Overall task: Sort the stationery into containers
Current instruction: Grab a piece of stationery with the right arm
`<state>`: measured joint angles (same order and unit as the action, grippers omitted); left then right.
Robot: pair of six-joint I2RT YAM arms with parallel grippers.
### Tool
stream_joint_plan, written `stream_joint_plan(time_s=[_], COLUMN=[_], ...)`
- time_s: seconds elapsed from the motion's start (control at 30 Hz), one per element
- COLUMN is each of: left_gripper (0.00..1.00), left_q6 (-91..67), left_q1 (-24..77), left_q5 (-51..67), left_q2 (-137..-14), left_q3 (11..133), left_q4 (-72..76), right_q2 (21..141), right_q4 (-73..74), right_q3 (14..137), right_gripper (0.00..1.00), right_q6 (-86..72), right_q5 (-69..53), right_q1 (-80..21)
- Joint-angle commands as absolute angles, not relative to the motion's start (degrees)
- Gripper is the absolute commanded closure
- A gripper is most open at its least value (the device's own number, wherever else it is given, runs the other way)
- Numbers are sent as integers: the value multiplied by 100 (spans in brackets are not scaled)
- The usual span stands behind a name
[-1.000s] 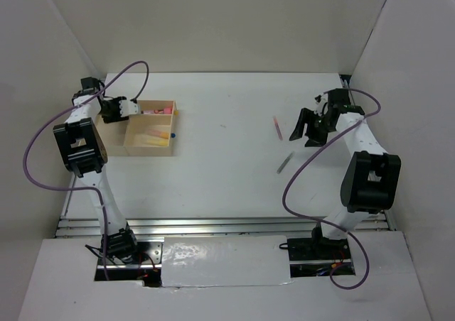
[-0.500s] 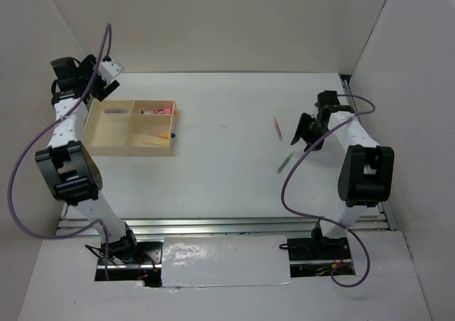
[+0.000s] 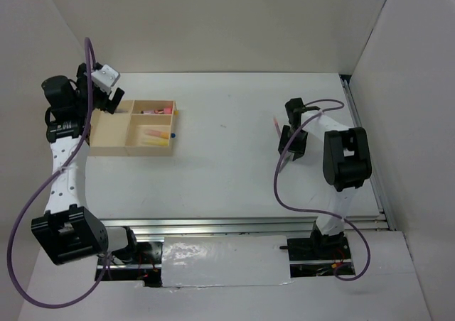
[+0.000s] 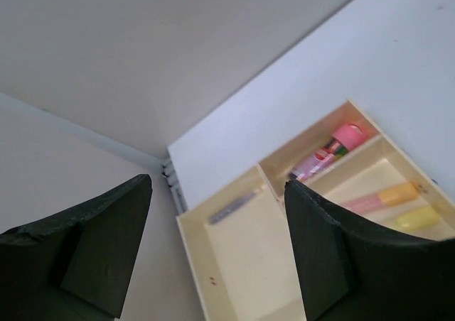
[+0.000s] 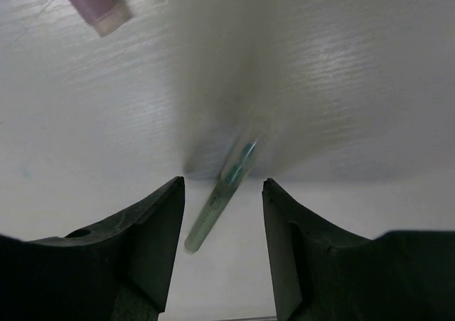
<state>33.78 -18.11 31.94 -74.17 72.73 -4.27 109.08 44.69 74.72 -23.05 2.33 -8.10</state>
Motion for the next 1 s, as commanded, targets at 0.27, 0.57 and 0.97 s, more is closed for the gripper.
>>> stream_joint_plan(time_s=[0.27, 0.57, 0.97], left_gripper=[16, 15, 21], left_q6=[2663, 1947, -2264], left_q1=[-1591, -1240, 1123], left_q5=[3612, 4779, 5002], left_q2=[-6838, -6680, -6037], left_q3=[6917, 6768, 5299], left_q4=[-808, -1362, 1248], right_q2=[11452, 9952, 8112], right_q4=[4913, 4554, 3094], right_q3=[8147, 7357, 8103], right_gripper=[69, 100, 100], right_q6=[-2452, -1978, -2628], right_q5=[747, -1070, -1680], right_q1=[-1011, -1072, -2407])
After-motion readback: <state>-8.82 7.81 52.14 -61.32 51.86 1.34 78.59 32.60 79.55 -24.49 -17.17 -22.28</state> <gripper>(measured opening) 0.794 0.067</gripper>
